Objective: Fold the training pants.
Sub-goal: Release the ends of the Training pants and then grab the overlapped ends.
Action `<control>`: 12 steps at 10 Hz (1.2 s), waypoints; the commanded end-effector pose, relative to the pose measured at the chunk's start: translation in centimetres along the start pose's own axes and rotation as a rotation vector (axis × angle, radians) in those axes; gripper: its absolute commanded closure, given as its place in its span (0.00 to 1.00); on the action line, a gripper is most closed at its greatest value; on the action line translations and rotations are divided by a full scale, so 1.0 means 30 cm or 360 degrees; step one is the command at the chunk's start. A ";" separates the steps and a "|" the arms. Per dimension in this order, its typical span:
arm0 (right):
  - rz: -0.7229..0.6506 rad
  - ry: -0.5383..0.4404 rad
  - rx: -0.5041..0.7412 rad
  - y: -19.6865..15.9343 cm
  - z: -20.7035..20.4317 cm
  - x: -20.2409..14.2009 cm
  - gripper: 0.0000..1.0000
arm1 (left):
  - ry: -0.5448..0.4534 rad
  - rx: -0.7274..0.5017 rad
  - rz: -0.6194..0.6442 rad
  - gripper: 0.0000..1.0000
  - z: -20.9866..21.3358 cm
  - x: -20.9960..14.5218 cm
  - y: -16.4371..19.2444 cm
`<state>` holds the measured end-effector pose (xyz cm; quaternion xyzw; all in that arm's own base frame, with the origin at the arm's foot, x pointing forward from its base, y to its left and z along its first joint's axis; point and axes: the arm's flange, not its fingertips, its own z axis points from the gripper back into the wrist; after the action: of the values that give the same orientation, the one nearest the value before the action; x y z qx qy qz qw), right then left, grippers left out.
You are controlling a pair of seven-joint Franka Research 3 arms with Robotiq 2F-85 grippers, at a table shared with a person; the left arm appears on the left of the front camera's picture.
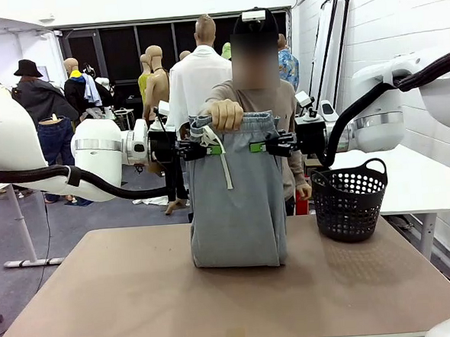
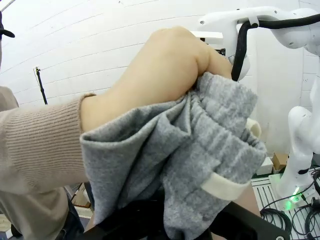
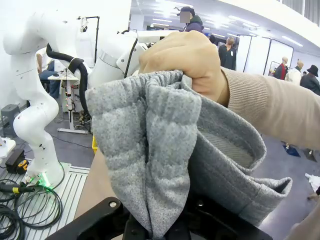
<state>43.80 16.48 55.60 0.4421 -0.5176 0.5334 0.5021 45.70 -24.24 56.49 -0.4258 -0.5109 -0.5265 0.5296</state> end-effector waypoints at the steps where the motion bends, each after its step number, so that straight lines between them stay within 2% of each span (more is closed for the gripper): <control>1: 0.0007 -0.0011 0.0016 0.005 -0.003 0.008 1.00 | -0.0036 0.0018 -0.0030 1.00 0.000 0.001 -0.011; 8: 0.0007 -0.0011 0.0016 0.005 -0.003 0.008 1.00 | 0.0000 0.0000 0.0000 1.00 0.000 0.000 0.000; 9: 0.0000 0.0000 0.0000 0.000 0.000 0.000 1.00 | -0.0008 0.0014 0.0005 0.95 0.004 0.001 0.001; 10: -0.0019 0.0003 0.0004 0.000 0.001 0.005 0.93 | -0.0014 0.0024 0.0008 0.79 0.009 0.002 0.001; 12: -0.0033 0.0016 0.0007 -0.001 0.003 0.008 0.56 | -0.0021 0.0025 0.0015 0.39 0.015 0.002 0.002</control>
<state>43.83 16.44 55.58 0.4423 -0.5174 0.5327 0.5029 45.84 -24.01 56.45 -0.4254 -0.5116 -0.5244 0.5313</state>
